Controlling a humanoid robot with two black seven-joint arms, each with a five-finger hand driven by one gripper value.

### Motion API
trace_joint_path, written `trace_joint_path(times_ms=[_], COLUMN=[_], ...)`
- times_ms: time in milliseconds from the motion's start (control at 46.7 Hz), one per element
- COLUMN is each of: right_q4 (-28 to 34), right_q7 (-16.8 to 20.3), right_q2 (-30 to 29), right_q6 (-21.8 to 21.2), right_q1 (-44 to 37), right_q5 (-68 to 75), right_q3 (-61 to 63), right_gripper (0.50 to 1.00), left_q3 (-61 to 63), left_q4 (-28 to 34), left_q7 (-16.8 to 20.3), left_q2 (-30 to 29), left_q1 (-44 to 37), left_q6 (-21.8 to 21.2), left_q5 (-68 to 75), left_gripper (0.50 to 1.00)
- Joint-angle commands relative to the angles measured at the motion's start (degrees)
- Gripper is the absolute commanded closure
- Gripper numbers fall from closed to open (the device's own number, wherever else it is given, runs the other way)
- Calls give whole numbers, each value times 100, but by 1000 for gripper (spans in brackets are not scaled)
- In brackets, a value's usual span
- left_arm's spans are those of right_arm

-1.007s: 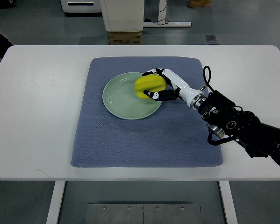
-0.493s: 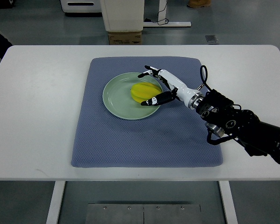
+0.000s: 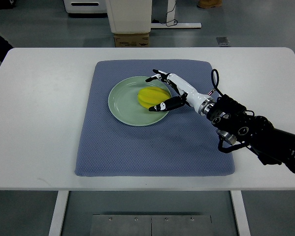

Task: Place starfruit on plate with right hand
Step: 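Open the right hand to release the starfruit onto the plate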

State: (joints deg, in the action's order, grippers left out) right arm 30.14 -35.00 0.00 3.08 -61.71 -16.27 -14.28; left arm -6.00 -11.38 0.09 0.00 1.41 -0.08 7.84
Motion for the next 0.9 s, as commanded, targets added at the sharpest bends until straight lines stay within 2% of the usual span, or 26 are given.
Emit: trace_joint_path(times_ms=[0, 879], right_q4=[0, 0], right_q7=[0, 0], right_q2=[0, 0], right_q6=[0, 0], right_q1=[-16, -78], right_q5=[1, 10], right_q3=[4, 57], right_gripper=[500, 500], left_q3=[2, 2], left_q4=[-4, 5], left_q7=[0, 0], left_q2=[0, 0], left_q1=[0, 0], left_q6=[-9, -1], left_q5=[-2, -2], left_gripper=[500, 500])
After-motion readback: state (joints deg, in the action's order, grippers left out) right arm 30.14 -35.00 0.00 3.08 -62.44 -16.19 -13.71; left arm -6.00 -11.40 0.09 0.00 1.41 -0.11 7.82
